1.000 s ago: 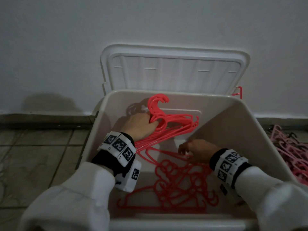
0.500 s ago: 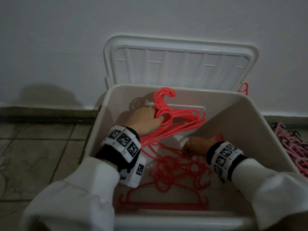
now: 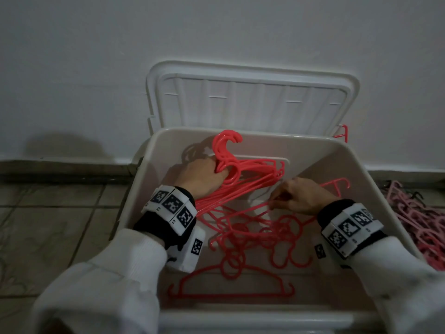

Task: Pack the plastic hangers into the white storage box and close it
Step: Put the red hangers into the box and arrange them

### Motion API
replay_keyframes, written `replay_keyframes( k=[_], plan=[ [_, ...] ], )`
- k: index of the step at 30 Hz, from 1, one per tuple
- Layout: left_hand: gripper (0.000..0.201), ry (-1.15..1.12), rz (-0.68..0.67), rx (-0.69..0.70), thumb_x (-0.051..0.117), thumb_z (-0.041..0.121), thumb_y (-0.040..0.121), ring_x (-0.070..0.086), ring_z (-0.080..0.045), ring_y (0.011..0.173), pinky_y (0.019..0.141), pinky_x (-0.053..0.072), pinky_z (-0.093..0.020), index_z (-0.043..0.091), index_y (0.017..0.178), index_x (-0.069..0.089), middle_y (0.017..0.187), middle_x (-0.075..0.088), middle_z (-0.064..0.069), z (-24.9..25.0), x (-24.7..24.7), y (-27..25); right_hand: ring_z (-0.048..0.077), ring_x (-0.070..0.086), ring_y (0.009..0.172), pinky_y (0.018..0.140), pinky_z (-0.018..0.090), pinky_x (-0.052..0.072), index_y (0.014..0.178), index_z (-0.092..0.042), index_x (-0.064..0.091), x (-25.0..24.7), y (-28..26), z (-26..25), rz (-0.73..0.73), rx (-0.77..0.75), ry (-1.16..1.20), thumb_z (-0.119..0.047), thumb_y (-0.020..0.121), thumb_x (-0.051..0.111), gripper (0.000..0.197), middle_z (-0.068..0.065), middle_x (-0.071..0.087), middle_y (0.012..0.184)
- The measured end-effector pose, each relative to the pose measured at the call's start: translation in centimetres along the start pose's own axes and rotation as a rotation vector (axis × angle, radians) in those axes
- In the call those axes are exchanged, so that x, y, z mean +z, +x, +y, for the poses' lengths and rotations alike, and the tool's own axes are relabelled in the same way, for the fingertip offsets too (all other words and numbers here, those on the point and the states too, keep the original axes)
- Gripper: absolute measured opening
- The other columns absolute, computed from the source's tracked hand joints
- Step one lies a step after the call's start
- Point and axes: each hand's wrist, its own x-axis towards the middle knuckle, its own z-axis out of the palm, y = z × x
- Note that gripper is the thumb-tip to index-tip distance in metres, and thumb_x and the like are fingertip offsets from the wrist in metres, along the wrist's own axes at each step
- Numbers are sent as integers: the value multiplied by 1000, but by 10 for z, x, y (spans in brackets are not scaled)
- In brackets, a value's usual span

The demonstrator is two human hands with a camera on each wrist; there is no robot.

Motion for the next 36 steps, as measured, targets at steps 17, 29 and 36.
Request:
replay_keyframes(
  k=[17,29,36],
  plan=[
    [38,-223,-69,-56,43,48,94,62,-21,98,79,41,-25,21,116,60,107,67,0,8,-2,-3,5,30,38,42,15,28,89,-12,42,-8,6,-2,458,-128,1629,-24,93,36,14,-6,39,51],
    [38,-437,-95,-3,50,53,89,62,-15,103,100,44,-37,25,111,65,107,69,4,6,0,-2,-4,58,71,71,9,44,86,-30,77,-24,-10,1,441,-306,1251,-41,68,77,20,-12,67,72],
    [39,-489,-131,22,45,52,91,63,-13,100,99,45,-35,29,117,62,108,69,4,8,0,-2,24,66,84,78,35,52,101,-14,73,8,12,2,98,-258,573,-14,86,66,18,9,73,93]
  ],
)
